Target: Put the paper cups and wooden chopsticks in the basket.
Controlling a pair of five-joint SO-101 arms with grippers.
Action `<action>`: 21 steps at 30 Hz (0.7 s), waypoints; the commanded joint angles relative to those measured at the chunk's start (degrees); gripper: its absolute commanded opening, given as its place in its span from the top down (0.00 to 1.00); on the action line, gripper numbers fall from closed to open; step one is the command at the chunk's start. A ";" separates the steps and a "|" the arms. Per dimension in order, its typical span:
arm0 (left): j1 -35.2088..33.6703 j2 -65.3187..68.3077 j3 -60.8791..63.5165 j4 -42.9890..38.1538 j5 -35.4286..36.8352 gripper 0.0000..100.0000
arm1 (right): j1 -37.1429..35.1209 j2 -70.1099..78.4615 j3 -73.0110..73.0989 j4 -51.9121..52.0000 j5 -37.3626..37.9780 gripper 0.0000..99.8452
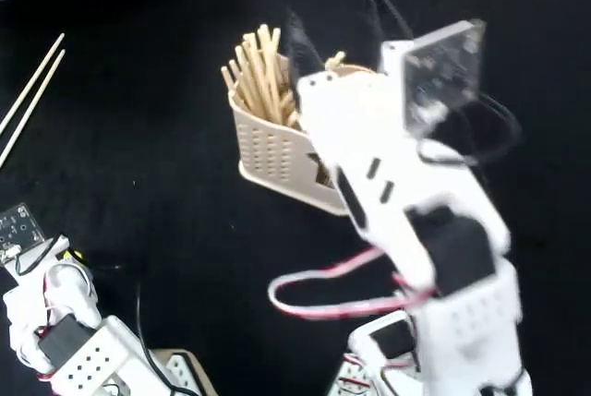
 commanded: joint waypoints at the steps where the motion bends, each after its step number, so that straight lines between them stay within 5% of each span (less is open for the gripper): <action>1: 0.66 -0.35 1.01 -0.88 -0.53 0.80 | 4.92 -3.91 -3.65 6.15 -0.53 0.72; 13: 0.66 -0.35 1.01 -0.88 -0.53 0.80 | 12.48 -9.45 -3.38 27.96 -5.89 0.72; 21: 0.66 -0.35 1.01 -0.97 -0.53 0.80 | 12.48 -19.12 -3.30 37.54 -5.36 0.99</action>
